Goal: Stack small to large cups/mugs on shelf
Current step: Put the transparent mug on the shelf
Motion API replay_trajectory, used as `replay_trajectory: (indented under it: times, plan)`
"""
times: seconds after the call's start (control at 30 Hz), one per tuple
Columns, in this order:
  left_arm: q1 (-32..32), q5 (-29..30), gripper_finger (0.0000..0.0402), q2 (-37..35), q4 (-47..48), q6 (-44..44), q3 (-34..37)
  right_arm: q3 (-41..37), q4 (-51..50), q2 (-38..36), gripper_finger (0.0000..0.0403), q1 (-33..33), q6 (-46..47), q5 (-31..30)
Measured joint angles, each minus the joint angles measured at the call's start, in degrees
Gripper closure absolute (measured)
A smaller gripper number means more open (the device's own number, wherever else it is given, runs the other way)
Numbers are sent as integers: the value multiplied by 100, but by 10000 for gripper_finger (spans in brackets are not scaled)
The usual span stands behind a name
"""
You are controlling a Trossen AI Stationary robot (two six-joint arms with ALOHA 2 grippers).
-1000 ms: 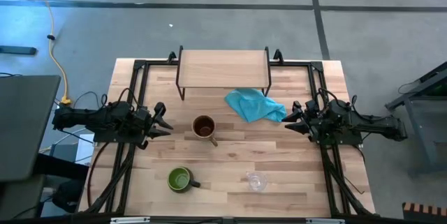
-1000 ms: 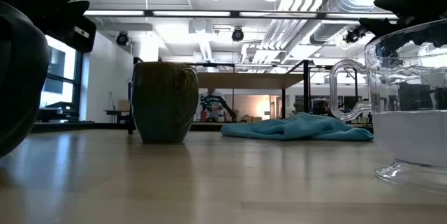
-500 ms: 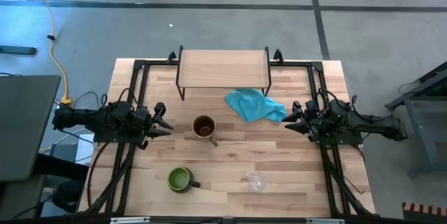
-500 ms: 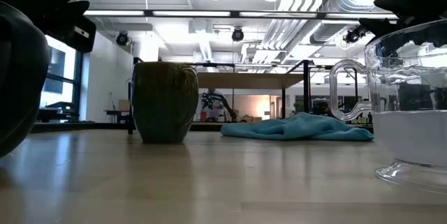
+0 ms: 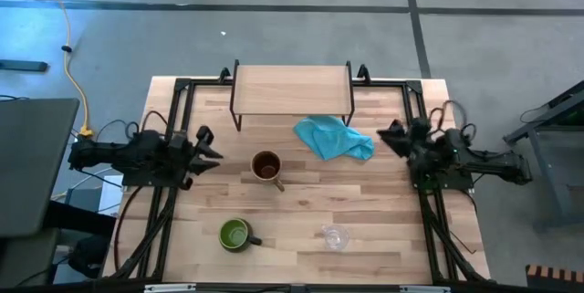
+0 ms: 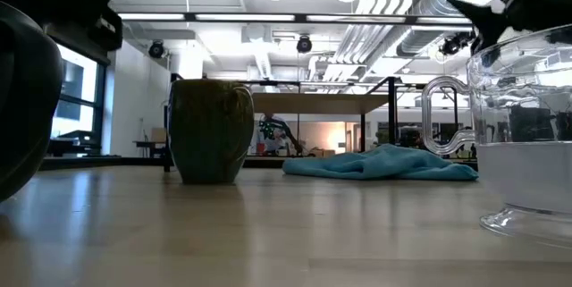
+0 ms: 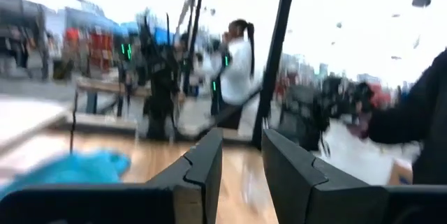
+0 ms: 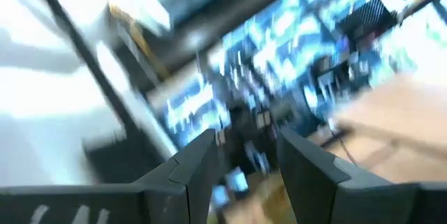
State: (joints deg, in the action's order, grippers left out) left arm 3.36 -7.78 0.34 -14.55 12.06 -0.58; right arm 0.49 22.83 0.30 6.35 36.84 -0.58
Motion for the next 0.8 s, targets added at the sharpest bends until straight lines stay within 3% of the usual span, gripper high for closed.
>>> replay_trajectory:
  times: [0.27, 0.53, 0.67, 0.8]
  plan:
    - [0, 419, 311, -2, -1185, -20, 0, 194, 501, -3, 258, 0, 175, -96]
    - [0, 337, 311, 2, -1930, 220, 0, 223, 337, -1, 258, 0, -381, -50]
    - [0, 328, 311, 2, -2248, 440, 0, 224, 293, 0, 258, 0, -95, -32]
    - [-4, 801, 311, 2, -2315, 476, 0, 227, 5, 0, 258, 0, -241, -54]
